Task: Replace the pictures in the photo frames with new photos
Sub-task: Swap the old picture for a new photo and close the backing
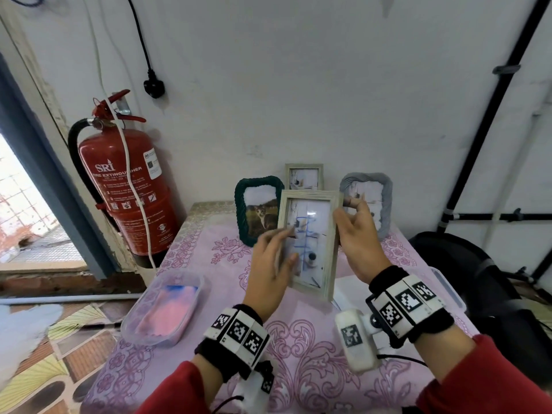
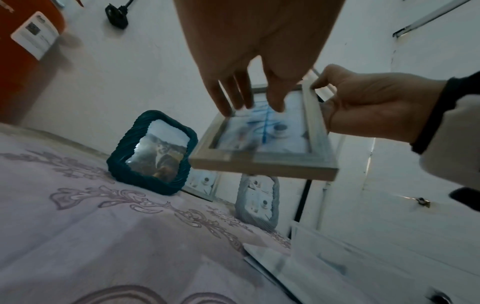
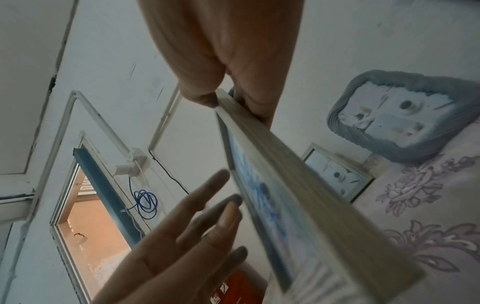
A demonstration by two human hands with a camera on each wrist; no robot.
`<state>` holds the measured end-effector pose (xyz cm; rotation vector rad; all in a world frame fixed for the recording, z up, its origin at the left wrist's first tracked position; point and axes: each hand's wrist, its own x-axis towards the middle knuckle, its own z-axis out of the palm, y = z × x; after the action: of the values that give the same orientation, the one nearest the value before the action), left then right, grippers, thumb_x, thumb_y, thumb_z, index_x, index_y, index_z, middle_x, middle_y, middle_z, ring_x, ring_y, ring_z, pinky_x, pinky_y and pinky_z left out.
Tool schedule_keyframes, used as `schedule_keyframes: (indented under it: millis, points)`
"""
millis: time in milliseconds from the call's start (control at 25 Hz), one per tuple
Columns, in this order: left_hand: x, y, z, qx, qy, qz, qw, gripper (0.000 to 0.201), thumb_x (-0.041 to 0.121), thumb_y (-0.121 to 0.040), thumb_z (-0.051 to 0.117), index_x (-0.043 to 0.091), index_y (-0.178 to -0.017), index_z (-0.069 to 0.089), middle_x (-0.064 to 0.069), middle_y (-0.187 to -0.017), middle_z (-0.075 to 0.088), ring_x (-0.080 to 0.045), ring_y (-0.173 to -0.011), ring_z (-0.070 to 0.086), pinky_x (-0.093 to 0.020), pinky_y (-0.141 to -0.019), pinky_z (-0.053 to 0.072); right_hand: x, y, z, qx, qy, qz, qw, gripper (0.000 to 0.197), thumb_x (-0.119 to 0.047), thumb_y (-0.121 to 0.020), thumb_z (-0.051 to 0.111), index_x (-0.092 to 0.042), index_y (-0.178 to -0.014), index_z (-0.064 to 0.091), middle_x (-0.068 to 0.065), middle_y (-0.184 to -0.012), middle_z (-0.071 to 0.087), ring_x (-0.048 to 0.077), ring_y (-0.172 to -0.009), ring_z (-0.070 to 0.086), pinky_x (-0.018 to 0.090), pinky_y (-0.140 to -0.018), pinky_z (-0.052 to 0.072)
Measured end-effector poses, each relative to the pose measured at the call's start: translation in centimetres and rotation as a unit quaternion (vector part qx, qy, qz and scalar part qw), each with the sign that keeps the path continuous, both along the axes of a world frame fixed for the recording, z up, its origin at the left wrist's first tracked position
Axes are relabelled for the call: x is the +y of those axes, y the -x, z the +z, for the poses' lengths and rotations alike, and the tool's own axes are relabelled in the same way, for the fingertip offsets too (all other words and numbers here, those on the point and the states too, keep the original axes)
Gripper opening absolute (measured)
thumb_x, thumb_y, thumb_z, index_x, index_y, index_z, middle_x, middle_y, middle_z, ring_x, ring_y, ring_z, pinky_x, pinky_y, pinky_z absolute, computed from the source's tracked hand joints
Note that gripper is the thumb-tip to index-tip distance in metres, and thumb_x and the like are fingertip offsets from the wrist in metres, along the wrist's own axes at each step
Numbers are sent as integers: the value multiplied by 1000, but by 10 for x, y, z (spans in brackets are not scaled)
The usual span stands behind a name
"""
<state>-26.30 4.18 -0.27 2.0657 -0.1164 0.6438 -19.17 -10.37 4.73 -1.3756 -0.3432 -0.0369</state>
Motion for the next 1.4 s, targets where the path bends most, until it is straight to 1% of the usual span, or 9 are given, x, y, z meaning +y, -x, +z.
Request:
schedule_keyframes:
  millis: [80, 240, 360, 560, 680, 760, 1000, 1200, 1400]
  points:
    - [8, -4, -2, 2, 32, 45, 998, 51, 19, -92, 55, 20, -140, 38, -5, -133, 40, -16, -124, 41, -36, -107, 37, -3, -3, -3, 18, -28, -4, 999, 22, -13, -95, 45, -9, -117, 42, 16, -100, 64, 11, -67, 64, 20, -52, 51]
    - [16, -6, -3, 69, 222, -58, 971, 51, 15, -95, 49, 32, -138, 28, -11, -127, 53, -7, -106, 58, -24, -89, 52, -7, -11, -13, 43, -65, -7, 997, 30, -12, -96, 43, -1, -124, 44, 13, -98, 65, 5, -63, 64, 17, -50, 50]
    - [14, -3, -6, 97, 299, -115, 942, 45, 13, -97, 44, 34, -134, 33, -17, -115, 63, -23, -103, 64, -40, -91, 53, -5, -15, -20, 56, -67, -25, 996, 30, -13, -96, 44, 0, -124, 44, 5, -90, 63, -1, -61, 63, 15, -50, 50]
    - [14, -4, -12, 87, 348, -112, 927, 45, 10, -94, 47, 29, -134, 38, -20, -116, 62, -29, -104, 63, -48, -90, 53, -6, -13, -30, 53, -31, -18, 998, 26, -16, -96, 45, -10, -121, 46, 1, -93, 62, -1, -66, 62, 15, -56, 51]
    - [20, -5, -19, 84, 358, -90, 925, 50, 11, -93, 48, 24, -139, 35, -22, -115, 60, -27, -100, 64, -47, -87, 54, -8, -7, -36, 42, 19, 19, 999, 35, -12, -92, 54, -19, -125, 43, 2, -102, 66, 10, -85, 65, 26, -74, 57]
    - [22, -5, -25, 86, 361, -77, 925, 50, 11, -93, 49, 24, -139, 36, -24, -114, 60, -27, -98, 64, -45, -85, 55, -8, -2, -45, 42, 69, 37, 996, 50, -7, -89, 58, -26, -130, 37, 2, -107, 62, 16, -91, 62, 31, -78, 56]
    - [33, -7, -53, 121, 358, -18, 926, 50, 6, -95, 47, 22, -140, 34, -23, -105, 57, -28, -92, 62, -45, -86, 52, 2, 5, -91, 52, 160, 45, 985, 61, -5, -86, 61, -31, -134, 35, -3, -98, 54, 9, -76, 56, 10, -55, 47]
    - [42, -3, -71, 173, 325, 0, 930, 48, 5, -95, 45, 21, -139, 34, -9, -94, 60, -18, -81, 63, -29, -74, 56, 7, 2, -117, 81, 213, 49, 972, 61, -5, -80, 67, -22, -131, 39, -4, -91, 53, 11, -76, 57, 21, -58, 51]
    - [51, 1, -85, 227, 241, 20, 943, 50, 3, -95, 46, 16, -141, 32, -3, -95, 58, -13, -84, 59, -12, -64, 52, 10, -1, -131, 106, 268, 65, 955, 60, -6, -75, 71, -18, -127, 42, -3, -86, 55, 13, -74, 59, 27, -46, 52]
